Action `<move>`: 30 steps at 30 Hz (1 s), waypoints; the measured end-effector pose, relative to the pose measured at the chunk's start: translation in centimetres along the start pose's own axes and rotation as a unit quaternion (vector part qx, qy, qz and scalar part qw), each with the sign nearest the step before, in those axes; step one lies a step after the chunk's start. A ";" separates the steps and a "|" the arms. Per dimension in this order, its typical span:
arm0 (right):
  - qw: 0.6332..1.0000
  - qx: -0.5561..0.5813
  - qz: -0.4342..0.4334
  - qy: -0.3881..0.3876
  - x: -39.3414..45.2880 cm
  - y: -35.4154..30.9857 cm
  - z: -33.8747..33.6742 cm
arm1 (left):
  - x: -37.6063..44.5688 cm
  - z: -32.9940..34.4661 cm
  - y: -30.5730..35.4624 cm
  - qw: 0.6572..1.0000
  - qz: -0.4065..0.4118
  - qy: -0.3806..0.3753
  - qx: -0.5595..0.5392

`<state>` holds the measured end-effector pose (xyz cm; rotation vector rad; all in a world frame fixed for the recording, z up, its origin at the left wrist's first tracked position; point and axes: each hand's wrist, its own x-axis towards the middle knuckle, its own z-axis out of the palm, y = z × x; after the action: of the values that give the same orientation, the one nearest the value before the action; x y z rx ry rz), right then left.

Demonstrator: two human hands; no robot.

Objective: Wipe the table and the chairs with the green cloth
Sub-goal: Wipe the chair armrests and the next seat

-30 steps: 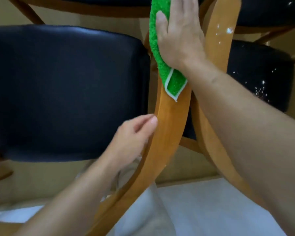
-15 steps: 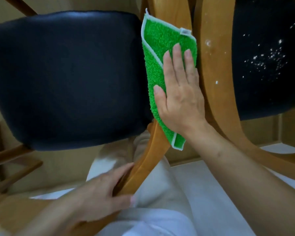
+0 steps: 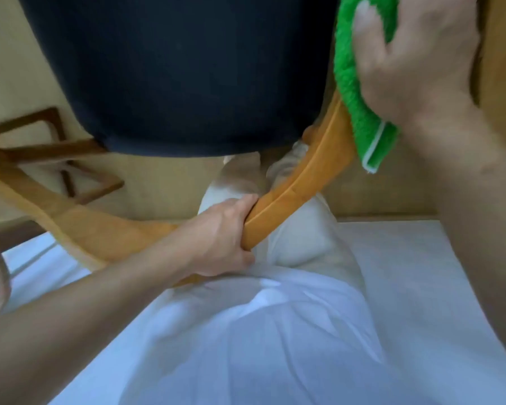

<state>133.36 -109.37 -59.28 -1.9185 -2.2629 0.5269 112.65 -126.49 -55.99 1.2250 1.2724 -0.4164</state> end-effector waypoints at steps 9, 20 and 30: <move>0.999 0.000 -0.014 -0.041 -10.6 -5.3 1.2 | -0.3 0.7 -0.2 1.000 -0.010 0.015 0.009; 0.998 0.003 -0.056 0.035 2.3 1.1 -0.4 | -0.2 0.7 -0.3 1.000 -0.012 0.008 0.012; 0.995 -0.081 0.058 -0.032 -3.2 -4.2 -0.7 | -0.6 0.2 0.2 1.000 -0.003 0.002 0.012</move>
<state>130.25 -112.92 -56.73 -2.1510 -2.3079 0.4378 112.74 -126.83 -55.38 1.2438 1.2782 -0.4351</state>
